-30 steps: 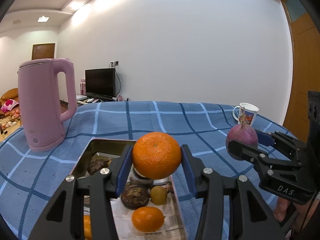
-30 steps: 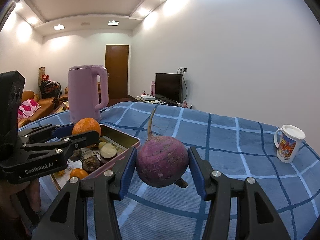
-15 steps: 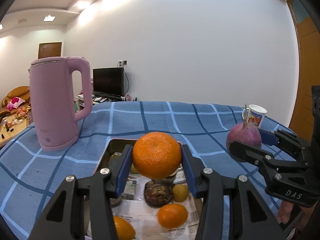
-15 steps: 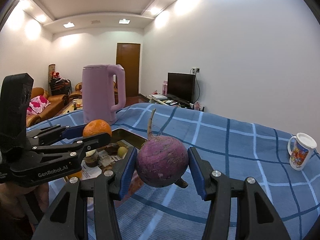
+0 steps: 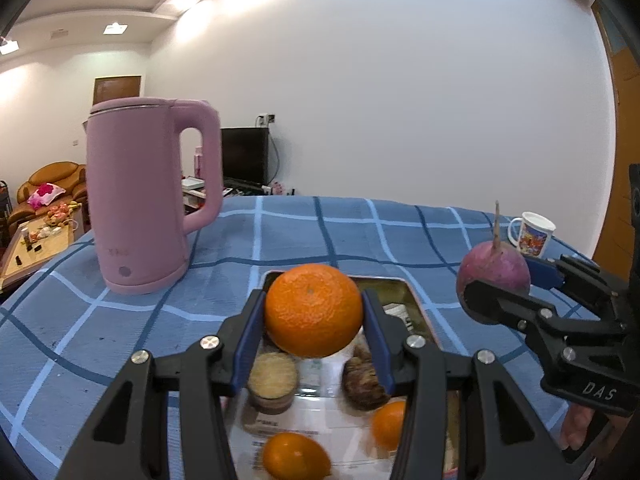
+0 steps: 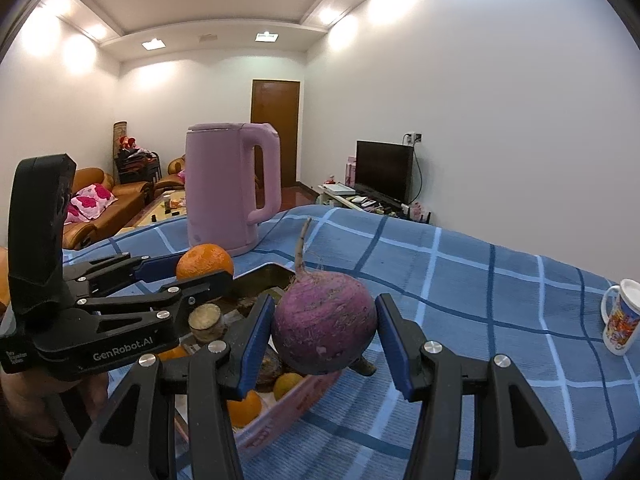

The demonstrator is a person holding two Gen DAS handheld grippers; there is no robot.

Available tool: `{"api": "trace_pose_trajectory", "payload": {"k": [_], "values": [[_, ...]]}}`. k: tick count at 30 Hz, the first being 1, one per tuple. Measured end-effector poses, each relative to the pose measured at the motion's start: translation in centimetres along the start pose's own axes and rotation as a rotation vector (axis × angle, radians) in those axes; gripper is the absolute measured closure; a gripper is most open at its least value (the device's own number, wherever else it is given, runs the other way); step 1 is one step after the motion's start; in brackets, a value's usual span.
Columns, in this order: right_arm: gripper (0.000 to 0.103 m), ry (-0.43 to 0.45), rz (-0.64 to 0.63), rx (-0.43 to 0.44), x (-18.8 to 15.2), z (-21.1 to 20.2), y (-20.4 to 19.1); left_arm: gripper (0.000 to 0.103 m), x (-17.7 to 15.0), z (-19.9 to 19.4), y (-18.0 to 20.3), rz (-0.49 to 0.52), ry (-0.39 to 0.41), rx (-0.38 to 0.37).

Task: Organize fruits
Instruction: 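Lower the orange and radish into the tin and open both tools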

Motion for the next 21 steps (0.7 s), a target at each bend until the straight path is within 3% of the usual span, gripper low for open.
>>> {"api": "trace_pose_trajectory", "payload": {"k": [21], "values": [[0.049, -0.155, -0.016, 0.06, -1.7, 5.8, -2.3, 0.052, -1.2, 1.5, -2.0, -0.024, -0.101, -0.019]]}}
Point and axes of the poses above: each gripper's, at about its wrist camera, not at the fingertips, and z roughly the way its jaws point, y to its right, x to its top, the point moved 4 cm from there along z, roughly the way its jaws point, and after that the axes turned 11 degrees about z, right-handed, at the moved point
